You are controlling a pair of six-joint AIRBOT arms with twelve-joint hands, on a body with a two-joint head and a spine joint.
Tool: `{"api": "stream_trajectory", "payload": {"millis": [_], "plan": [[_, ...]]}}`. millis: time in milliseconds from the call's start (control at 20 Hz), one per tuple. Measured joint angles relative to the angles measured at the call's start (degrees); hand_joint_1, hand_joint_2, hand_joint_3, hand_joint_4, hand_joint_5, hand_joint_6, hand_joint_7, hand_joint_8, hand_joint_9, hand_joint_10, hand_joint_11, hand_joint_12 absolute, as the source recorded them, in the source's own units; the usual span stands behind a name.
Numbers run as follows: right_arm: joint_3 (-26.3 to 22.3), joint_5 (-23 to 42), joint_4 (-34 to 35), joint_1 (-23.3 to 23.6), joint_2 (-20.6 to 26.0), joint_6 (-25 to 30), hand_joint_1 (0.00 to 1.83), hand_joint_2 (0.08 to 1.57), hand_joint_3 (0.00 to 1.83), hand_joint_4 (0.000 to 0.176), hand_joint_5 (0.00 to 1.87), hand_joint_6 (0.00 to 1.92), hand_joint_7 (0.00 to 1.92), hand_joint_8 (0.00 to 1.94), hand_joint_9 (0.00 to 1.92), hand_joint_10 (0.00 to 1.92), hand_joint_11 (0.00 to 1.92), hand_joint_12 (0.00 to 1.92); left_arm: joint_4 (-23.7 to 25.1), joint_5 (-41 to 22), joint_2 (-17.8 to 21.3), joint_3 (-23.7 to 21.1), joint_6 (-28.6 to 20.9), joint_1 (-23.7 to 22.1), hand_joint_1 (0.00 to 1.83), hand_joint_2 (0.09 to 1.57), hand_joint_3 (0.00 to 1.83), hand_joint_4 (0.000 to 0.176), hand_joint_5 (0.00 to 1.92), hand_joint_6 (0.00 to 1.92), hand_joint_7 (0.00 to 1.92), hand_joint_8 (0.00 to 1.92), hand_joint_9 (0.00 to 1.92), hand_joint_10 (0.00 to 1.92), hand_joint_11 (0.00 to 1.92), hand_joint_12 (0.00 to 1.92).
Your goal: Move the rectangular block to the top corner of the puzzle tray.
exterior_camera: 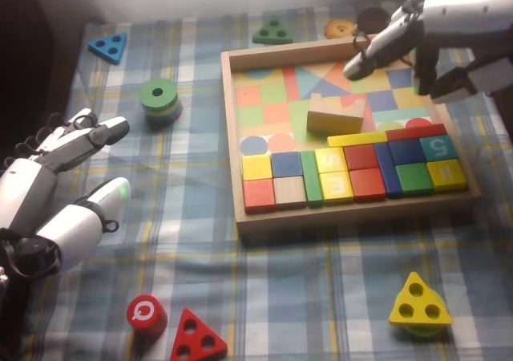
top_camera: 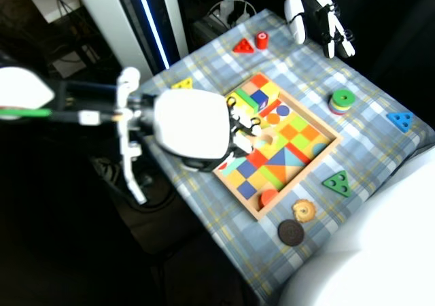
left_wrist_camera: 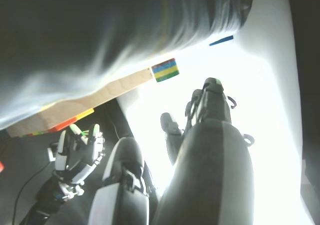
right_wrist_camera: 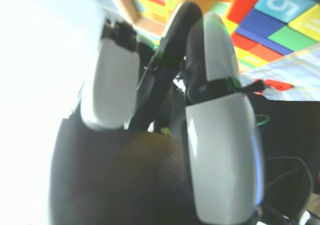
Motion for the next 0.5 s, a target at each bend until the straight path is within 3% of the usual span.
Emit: {"api": "stream_trajectory", "payload": {"millis": [100, 250, 500], "plan": [[0.48, 0.35, -2.58, 0.00, -1.16, 0.85, 1.59, 1.19, 0.02, 0.000, 0.58, 0.00, 1.44, 1.94, 1.59, 1.92, 1.65, 1.92, -0.11, 0.26, 0.00, 0.09, 0.00, 0.00, 0.73, 1.37, 0.00, 0.032, 0.47, 0.00, 0.14, 0.00, 0.10, 0.00, 0.00, 0.00], [1.79, 0.55, -4.81, 0.00, -2.69, 2.86, 1.56, 1.19, 0.02, 0.000, 0.58, 0.00, 1.43, 1.94, 1.57, 1.92, 1.63, 1.92, 0.00, 0.33, 0.00, 0.09, 0.00, 0.00, 0.71, 1.37, 0.00, 0.049, 0.47, 0.00, 0.15, 0.00, 0.10, 0.00, 0.00, 0.00], [3.23, 1.11, -7.23, 0.00, -4.61, 3.98, 1.53, 1.21, 0.02, 0.000, 0.56, 0.00, 1.35, 1.94, 1.49, 1.92, 1.54, 1.92, 0.07, 0.44, 0.02, 0.09, 0.02, 0.00, 0.68, 1.37, 0.00, 0.041, 0.49, 0.01, 0.15, 0.00, 0.12, 0.01, 0.00, 0.00]]}}
